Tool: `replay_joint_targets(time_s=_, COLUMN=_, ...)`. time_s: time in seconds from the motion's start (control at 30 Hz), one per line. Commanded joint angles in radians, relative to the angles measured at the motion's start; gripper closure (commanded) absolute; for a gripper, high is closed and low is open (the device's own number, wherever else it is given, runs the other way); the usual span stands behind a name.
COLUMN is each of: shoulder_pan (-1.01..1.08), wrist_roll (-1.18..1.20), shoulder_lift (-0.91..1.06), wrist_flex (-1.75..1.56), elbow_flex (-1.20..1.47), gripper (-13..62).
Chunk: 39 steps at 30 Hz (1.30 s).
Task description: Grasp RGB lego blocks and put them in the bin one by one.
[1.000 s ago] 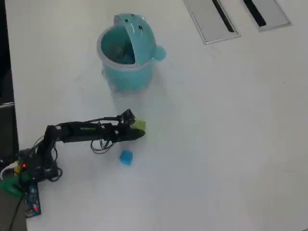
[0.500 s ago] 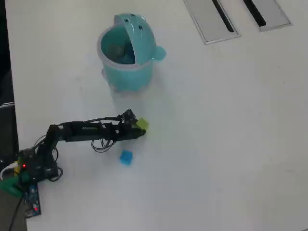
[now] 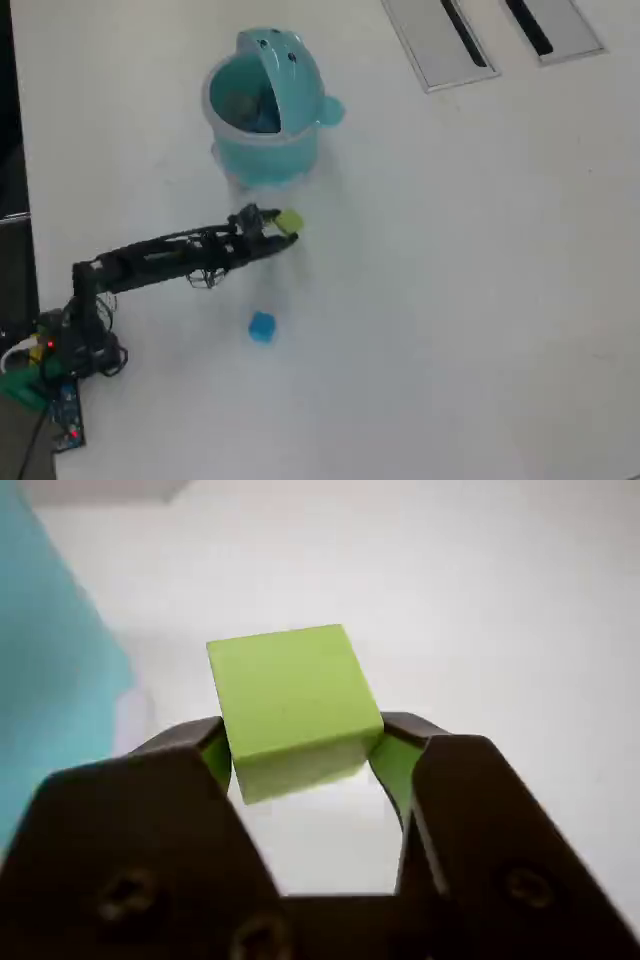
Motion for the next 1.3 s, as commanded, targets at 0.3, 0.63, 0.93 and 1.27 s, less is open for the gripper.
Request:
replay_joint_targets(time_s=0.3, shoulder_pan=-0.138, wrist_roll=0.048, shoulder_lift=0.245, wrist_flex=-0.087, elbow_flex=-0.021, gripper=34.6)
replay_joint_targets(time_s=0.63, shoulder_pan=-0.265, wrist_roll=0.055, shoulder_lift=0.321, wrist_flex=-0.063, elbow_flex=-0.112, gripper=34.6)
replay_joint_targets(time_s=0.93, shoulder_pan=-0.425, wrist_roll=0.044, shoulder_lift=0.261, wrist_flex=0.137, elbow_flex=-0.491, gripper=36.2)
replay_joint_targets(time_s=1.27, shoulder_pan=-0.495, wrist_roll=-0.02, shoulder_lift=-0.008, wrist_flex=0.132, elbow_flex=-0.744, gripper=36.8)
